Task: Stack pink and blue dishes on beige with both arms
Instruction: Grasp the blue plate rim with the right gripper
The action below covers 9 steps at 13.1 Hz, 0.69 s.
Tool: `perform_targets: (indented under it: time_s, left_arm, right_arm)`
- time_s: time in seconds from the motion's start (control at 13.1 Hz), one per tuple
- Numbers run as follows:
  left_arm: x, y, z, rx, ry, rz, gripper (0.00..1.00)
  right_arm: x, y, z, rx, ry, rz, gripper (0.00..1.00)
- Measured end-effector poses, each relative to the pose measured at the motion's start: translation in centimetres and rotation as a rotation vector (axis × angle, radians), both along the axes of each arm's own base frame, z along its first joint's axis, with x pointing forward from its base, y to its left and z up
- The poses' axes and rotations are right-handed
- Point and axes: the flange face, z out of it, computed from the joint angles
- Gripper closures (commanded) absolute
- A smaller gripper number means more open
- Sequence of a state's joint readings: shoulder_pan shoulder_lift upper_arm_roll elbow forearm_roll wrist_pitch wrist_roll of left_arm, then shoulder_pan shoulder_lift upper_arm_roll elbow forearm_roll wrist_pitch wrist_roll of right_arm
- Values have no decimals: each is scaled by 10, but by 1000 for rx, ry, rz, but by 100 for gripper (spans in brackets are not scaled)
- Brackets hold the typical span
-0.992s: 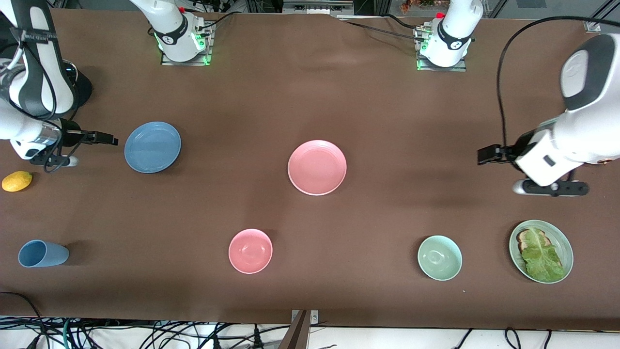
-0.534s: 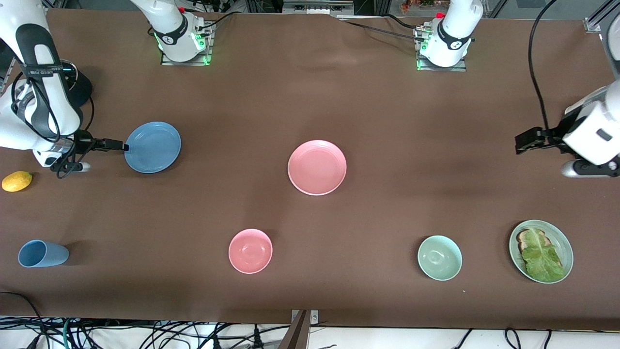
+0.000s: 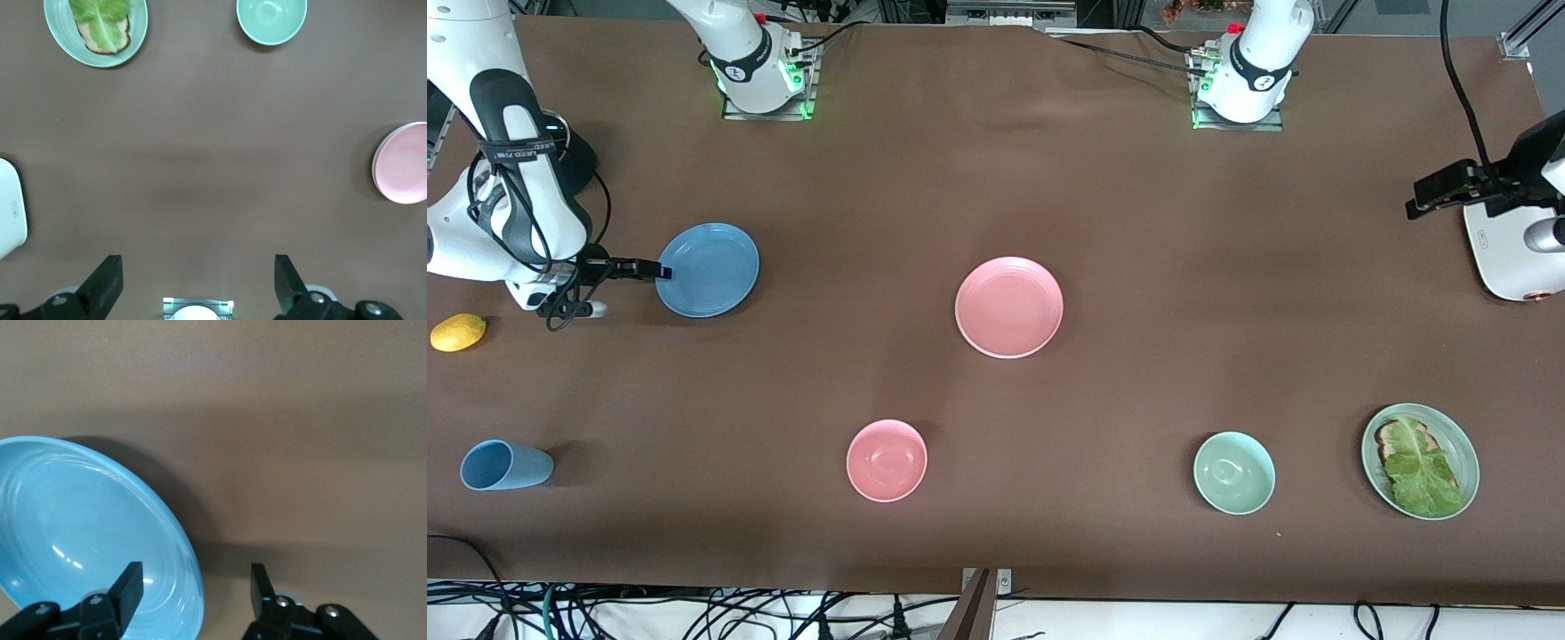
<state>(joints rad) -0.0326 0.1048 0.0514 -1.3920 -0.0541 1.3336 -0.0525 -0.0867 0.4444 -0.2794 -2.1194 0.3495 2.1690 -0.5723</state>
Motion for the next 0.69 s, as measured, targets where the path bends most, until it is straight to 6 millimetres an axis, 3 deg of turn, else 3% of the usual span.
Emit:
perform_targets:
  time_s: [0.23, 0.38, 0.53, 0.69]
  left_arm:
    - [-6, 0, -5, -3, 16, 0, 0]
    - [-8, 0, -22, -3, 55, 0, 0]
    - [-8, 0, -38, -4, 80, 1, 0]
    - [-4, 1, -40, 1, 51, 3, 0]
  right_arm:
    - [-1, 0, -6, 3, 2, 11, 82]
    - [-1, 0, -9, 7, -1, 23, 99]
    - [-1, 2, -9, 22, -3, 40, 100]
    - [2, 1, -5, 26, -16, 49, 100]
